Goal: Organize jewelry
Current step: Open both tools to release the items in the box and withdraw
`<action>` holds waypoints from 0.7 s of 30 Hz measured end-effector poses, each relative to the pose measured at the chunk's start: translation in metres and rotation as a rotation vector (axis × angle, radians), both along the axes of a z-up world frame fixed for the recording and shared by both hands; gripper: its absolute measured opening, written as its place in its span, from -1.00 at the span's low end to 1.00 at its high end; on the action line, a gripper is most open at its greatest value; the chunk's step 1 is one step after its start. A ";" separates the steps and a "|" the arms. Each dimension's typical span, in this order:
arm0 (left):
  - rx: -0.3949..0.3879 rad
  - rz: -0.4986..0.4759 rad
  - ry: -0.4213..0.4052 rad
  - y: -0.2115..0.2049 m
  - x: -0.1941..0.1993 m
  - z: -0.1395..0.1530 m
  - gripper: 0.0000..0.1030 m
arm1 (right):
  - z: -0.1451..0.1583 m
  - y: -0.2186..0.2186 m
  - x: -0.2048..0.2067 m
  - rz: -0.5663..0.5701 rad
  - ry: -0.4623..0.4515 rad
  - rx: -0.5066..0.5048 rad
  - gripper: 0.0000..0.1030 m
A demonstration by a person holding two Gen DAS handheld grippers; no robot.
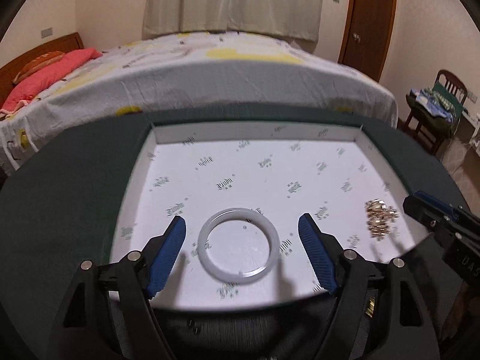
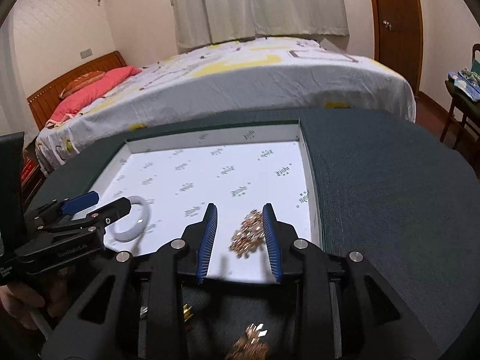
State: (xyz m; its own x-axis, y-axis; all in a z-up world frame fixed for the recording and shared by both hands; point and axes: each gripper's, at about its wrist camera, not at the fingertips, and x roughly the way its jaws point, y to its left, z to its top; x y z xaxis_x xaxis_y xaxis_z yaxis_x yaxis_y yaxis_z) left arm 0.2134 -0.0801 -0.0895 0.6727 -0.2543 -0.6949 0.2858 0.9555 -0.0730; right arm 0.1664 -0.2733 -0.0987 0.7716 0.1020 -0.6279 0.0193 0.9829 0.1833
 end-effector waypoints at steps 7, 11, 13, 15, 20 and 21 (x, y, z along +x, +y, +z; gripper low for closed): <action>0.011 0.031 -0.076 0.014 -0.065 0.018 0.46 | 0.013 0.019 -0.052 0.029 -0.032 -0.020 -0.40; 0.016 0.069 -0.079 0.025 -0.099 0.018 0.46 | 0.010 0.031 -0.082 0.055 -0.023 -0.033 -0.40; 0.011 0.087 -0.070 0.033 -0.113 0.016 0.46 | 0.007 0.039 -0.099 0.069 -0.016 -0.038 -0.40; 0.023 0.107 -0.063 0.039 -0.125 0.013 0.46 | 0.004 0.045 -0.112 0.081 -0.012 -0.048 -0.40; 0.052 0.142 -0.030 0.056 -0.153 0.004 0.46 | -0.005 0.060 -0.141 0.124 0.003 -0.048 -0.40; 0.057 0.152 -0.026 0.060 -0.160 0.003 0.46 | -0.007 0.063 -0.146 0.133 0.008 -0.043 -0.40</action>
